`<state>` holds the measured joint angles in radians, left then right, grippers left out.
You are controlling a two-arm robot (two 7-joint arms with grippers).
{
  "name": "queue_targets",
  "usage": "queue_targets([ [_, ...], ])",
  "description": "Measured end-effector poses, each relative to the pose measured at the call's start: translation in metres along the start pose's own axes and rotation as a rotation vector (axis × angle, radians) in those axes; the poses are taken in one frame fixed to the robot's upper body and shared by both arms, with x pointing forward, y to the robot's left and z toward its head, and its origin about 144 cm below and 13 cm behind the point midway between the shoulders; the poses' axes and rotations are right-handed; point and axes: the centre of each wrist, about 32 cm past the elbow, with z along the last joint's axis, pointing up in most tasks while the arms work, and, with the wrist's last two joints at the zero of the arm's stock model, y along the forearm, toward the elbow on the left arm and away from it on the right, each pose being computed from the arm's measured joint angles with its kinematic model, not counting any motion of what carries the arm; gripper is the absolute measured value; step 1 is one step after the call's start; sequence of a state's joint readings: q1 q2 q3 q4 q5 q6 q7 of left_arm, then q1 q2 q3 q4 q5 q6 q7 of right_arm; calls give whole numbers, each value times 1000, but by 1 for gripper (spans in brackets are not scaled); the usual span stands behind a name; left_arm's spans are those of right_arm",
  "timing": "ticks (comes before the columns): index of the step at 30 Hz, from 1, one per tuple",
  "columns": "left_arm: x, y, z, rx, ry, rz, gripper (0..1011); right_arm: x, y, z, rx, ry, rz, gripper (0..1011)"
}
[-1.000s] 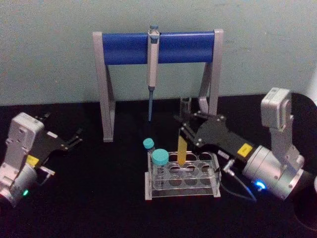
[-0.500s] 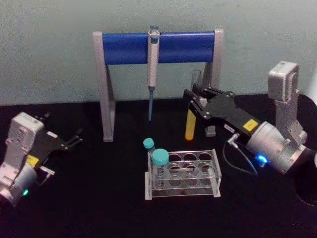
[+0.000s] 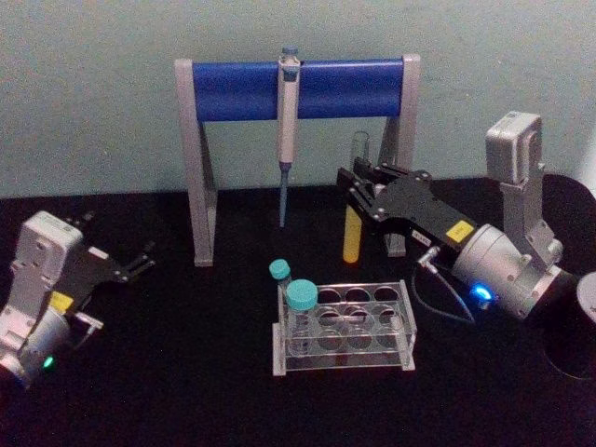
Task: Pick up the test tube from the test tube rack, shake it, then place it back into the test tube rack.
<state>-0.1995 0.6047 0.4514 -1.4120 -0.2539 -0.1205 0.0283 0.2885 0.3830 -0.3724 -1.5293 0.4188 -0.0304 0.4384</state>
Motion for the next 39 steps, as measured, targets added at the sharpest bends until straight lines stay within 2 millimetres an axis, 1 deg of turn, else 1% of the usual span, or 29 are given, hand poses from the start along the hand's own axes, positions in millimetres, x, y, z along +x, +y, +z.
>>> queue_targets([
  [6, 0, 0, 0, 0, 0, 0, 1001, 4, -9, 2, -3, -12, -30, 232],
  [12, 0, 0, 0, 0, 0, 0, 1001, 3, -29, 5, -20, -18, -52, 232],
  [14, 0, 0, 0, 0, 0, 0, 1001, -1, -40, 5, -36, -16, -49, 232],
  [16, 0, 0, 0, 0, 0, 0, 1001, -2, -43, 5, -42, -14, -46, 232],
  [17, 0, 0, 0, 0, 0, 0, 1001, -5, -48, 4, -53, -8, -37, 232],
  [21, 0, 0, 0, 0, 0, 0, 1001, -13, -53, 2, -66, 17, 3, 232],
  [24, 0, 0, 0, 0, 0, 0, 1001, -18, -52, 0, -61, 37, 35, 232],
  [28, 0, 0, 0, 0, 0, 0, 1001, -22, -41, -1, -32, 58, 78, 232],
  [34, 0, 0, 0, 0, 0, 0, 1001, -21, -26, -1, 0, 62, 89, 232],
  [39, 0, 0, 0, 0, 0, 0, 1001, -15, -14, 0, 27, 53, 71, 232],
])
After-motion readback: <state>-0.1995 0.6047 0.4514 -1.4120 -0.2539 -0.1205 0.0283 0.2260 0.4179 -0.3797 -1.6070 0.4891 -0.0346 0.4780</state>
